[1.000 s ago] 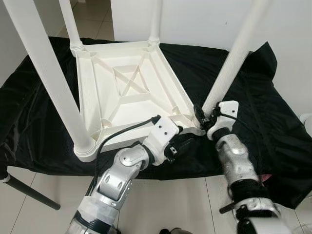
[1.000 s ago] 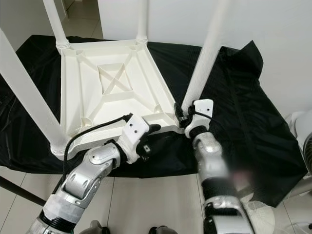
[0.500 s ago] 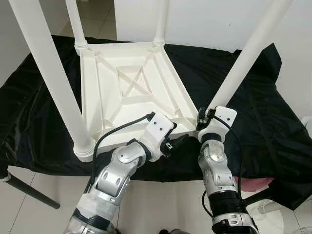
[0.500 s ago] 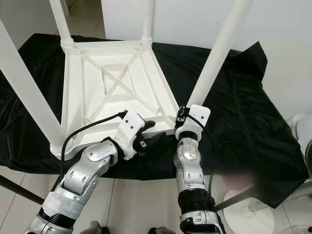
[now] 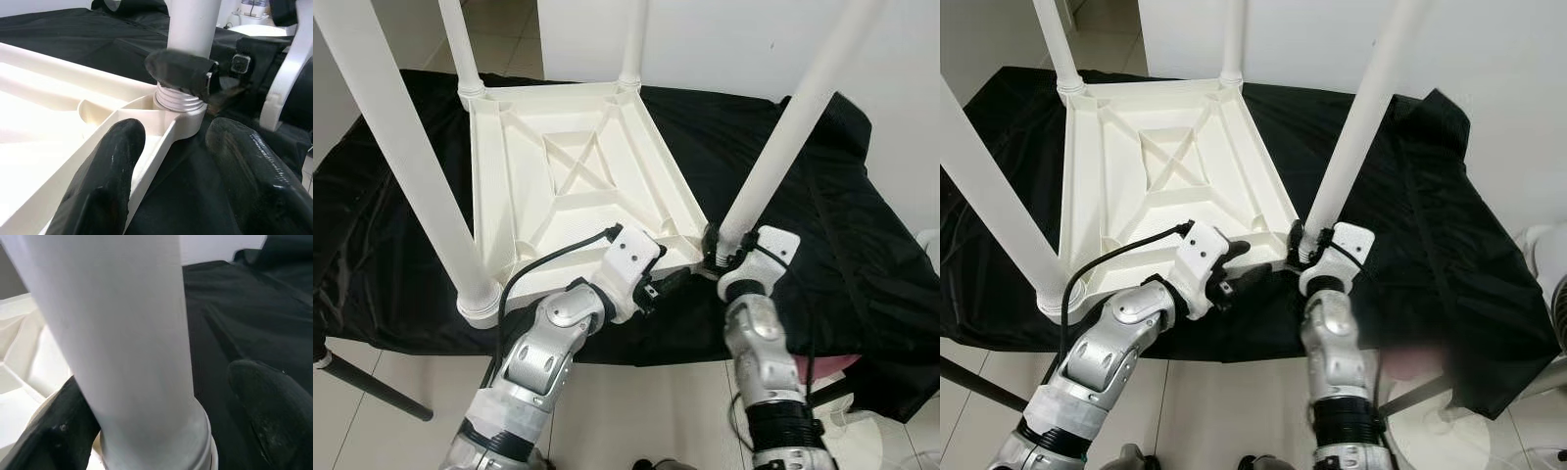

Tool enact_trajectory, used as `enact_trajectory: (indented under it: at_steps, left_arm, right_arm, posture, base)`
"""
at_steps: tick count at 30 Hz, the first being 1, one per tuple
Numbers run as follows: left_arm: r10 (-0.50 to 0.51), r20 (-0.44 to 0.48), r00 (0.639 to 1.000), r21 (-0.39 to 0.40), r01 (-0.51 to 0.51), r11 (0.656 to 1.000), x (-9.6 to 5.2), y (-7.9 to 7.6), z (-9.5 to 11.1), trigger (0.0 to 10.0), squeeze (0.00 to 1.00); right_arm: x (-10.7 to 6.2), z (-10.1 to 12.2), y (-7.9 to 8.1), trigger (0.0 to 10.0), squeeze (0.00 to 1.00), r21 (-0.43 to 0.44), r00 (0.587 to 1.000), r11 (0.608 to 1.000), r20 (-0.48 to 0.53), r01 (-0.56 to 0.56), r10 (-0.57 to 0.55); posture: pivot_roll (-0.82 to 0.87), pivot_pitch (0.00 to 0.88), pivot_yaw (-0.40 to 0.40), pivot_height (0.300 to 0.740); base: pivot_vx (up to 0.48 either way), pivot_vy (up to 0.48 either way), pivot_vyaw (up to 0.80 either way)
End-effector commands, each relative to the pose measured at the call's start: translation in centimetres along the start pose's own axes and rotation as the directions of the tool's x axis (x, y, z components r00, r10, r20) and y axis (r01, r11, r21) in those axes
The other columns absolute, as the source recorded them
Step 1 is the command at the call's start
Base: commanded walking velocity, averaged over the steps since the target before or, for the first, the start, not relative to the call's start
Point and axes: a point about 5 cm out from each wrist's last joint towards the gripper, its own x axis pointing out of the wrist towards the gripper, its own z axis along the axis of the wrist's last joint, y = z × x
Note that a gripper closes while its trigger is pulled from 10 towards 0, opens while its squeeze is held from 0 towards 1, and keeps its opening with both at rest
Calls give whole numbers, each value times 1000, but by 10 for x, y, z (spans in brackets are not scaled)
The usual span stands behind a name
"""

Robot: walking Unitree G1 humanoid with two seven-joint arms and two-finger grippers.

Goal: Building children table

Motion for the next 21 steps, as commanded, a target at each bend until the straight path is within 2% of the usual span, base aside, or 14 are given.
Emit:
enact_trajectory:
  at_steps: [1,2,3,9,12,14,16,18,21]
  left_arm:
    - [43,2,999,10,-43,999,0,2,0,10000,0]
    - [48,7,999,14,-48,999,0,3,2,10000,0]
    - [52,9,999,18,-52,998,0,4,2,10000,0]
    - [59,12,998,22,-59,998,0,3,3,10000,0]
    - [54,6,999,24,-54,998,-1,2,2,10000,0]
    - [54,6,999,24,-54,998,-1,2,2,10000,0]
    - [37,2,999,34,-37,999,-1,-1,0,10000,0]
    - [37,2,999,34,-37,999,-1,-1,0,10000,0]
    - [8,1,1000,28,-8,1000,-2,-4,-3,10000,0]
  right_arm:
    - [-3,0,-6,10000,0,-14,999,999,9,-34,34]
    - [-5,3,-10,10000,0,-31,994,993,19,-110,111]
    - [-5,5,-13,10000,0,-47,990,989,23,-139,141]
    - [-6,9,-20,10000,0,-80,973,971,28,-227,230]
    - [-2,13,-25,10000,0,-111,953,948,24,-297,302]
    - [-2,13,-25,10000,0,-111,953,948,24,-297,302]
    - [3,15,-28,10000,0,-135,933,926,16,-354,359]
    - [3,15,-28,10000,0,-135,933,926,16,-354,359]
    - [12,17,-30,10000,0,-163,900,888,-9,-431,435]
  posture:
    - [-23,74,-63,740]
    - [-19,73,-69,740]
    - [-15,72,-75,740]
    - [-10,73,-80,740]
    - [-7,71,-79,740]
    - [-7,71,-79,740]
    - [3,70,-86,740]
    - [3,70,-86,740]
    - [5,74,-87,740]
  base:
    - [0,0,0]
    - [0,0,0]
    - [0,0,0]
    - [0,0,0]
    - [0,0,0]
    - [0,0,0]
    - [0,0,0]
    - [0,0,0]
    - [0,0,0]
